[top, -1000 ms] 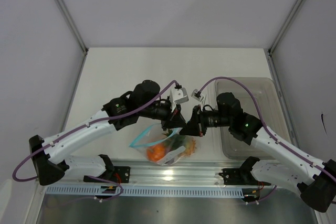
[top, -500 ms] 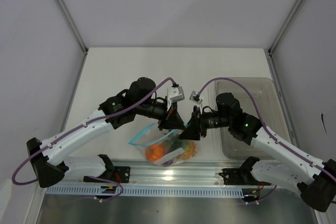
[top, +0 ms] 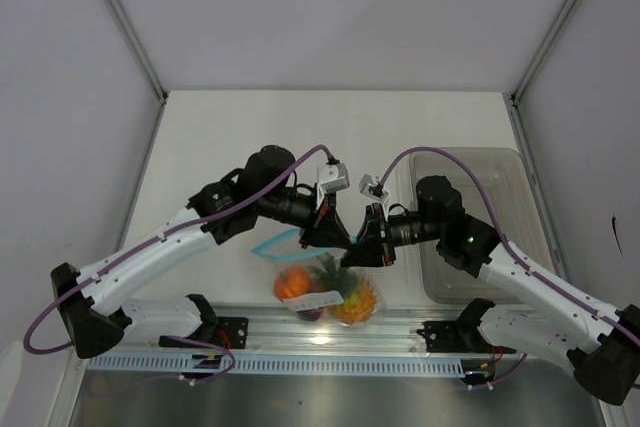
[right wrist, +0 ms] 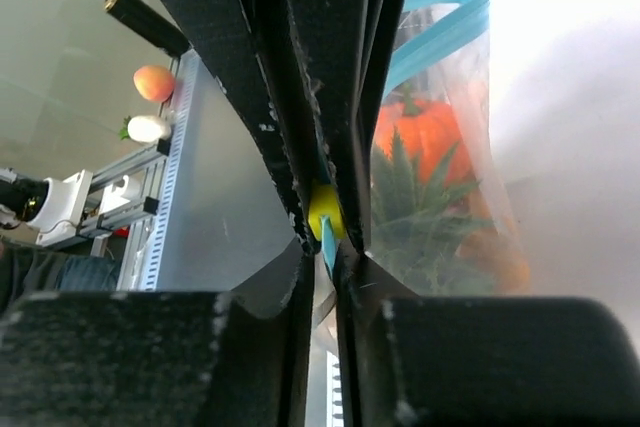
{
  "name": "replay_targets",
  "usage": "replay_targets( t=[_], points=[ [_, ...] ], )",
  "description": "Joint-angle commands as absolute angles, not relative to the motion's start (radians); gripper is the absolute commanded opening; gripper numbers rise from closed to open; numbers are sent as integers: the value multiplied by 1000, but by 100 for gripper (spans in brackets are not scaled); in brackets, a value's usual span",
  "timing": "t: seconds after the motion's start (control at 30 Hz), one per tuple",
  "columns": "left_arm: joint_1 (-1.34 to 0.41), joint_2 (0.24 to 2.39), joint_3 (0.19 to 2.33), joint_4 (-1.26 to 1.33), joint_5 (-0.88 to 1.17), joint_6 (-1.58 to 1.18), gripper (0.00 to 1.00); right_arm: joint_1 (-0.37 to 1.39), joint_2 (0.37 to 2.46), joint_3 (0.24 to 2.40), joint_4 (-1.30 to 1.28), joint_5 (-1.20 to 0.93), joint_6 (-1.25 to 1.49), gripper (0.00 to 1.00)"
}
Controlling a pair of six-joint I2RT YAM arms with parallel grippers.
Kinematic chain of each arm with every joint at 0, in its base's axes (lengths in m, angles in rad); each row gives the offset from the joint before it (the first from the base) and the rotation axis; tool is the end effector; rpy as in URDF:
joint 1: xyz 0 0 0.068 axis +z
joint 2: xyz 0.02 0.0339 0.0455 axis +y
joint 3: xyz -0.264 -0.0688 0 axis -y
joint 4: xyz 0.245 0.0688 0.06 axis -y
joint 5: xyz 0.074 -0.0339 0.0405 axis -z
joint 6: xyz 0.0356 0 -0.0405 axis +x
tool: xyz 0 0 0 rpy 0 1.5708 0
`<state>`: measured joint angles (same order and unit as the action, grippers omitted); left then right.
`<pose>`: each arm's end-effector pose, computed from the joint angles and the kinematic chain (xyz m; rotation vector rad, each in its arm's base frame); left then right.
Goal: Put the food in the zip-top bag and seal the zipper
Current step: Zip the zipper food storage bag at the center of the board.
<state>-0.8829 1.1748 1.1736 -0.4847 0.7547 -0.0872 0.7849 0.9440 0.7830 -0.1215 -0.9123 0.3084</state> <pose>0.1409 -0.2099 0.3701 1.2990 1.7728 -1.3502 0.1277 0.1673 0.3206 -1.1449 1.7052 1.5602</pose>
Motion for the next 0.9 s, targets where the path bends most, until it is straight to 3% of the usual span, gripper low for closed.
replay_targets(
  t=[0.0, 0.07, 0.2, 0.6, 0.87],
  points=[
    [-871, 1173, 1186, -437, 782, -106, 1, 802, 960, 804, -26, -959, 318, 13],
    [-870, 1175, 1183, -443, 775, -104, 1, 810, 971, 808, -20, -950, 321, 0],
    [-865, 1172, 1183, -459, 747, -104, 0, 821, 971, 807, -23, -905, 328, 0],
    [-854, 1152, 1131, -460, 770, -110, 1, 808, 776, 695, 32, -510, 466, 0],
    [-853, 1121, 1102, -497, 755, -98, 1, 727, 680, 608, 103, -482, 583, 0]
  ],
)
